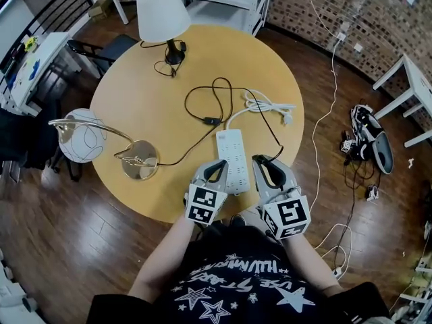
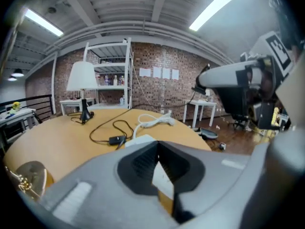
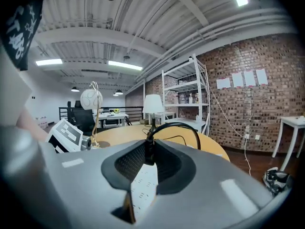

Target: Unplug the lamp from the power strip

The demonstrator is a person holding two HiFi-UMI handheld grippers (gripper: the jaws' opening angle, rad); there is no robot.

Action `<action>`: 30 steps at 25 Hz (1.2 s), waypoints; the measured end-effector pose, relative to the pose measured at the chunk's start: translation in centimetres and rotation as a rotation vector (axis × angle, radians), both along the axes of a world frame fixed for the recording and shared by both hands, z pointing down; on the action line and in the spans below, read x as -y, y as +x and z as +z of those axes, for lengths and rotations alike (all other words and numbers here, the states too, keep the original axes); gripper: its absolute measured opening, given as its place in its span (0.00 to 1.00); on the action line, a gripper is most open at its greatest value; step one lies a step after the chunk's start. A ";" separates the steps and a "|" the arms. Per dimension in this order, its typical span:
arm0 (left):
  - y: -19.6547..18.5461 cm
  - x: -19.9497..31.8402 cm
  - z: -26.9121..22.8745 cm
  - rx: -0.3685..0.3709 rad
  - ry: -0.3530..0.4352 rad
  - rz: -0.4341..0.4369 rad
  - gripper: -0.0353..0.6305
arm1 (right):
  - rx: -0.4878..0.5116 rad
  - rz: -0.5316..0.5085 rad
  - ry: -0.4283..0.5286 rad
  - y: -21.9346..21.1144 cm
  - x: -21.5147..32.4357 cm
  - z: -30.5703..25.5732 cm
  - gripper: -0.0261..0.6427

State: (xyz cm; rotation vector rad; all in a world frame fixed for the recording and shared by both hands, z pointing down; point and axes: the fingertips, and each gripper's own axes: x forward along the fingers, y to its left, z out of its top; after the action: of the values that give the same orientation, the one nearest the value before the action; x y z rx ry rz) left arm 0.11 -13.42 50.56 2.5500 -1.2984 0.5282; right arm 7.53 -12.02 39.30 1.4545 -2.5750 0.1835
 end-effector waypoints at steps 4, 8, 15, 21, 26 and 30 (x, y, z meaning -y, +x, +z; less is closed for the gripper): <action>-0.8 0.1 -6.8 -0.080 0.156 -0.039 0.06 | 0.072 -0.049 0.043 -1.0 0.3 -2.9 0.12; -2.0 -0.3 -11.1 -0.131 0.273 -0.091 0.06 | 0.093 -0.086 0.050 -1.9 0.7 -3.2 0.12; -3.3 -0.8 -10.4 -0.103 0.266 -0.136 0.06 | 0.084 -0.108 0.000 -2.1 0.5 -1.2 0.12; -3.7 -1.0 -9.7 -0.097 0.242 -0.156 0.06 | 0.073 -0.125 -0.007 -2.3 0.6 -0.7 0.12; -4.0 -0.6 -9.6 -0.088 0.228 -0.164 0.06 | 0.063 -0.132 -0.017 -2.6 0.8 -0.4 0.12; -3.8 -0.7 -9.4 -0.108 0.191 -0.168 0.06 | 0.057 -0.130 -0.016 -2.6 0.8 -0.4 0.12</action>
State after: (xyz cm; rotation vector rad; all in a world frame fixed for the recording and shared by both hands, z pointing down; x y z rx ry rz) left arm -3.74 -12.76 41.15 2.5436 -1.5728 0.2401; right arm 4.89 -12.80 38.94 1.2891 -2.6965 0.2298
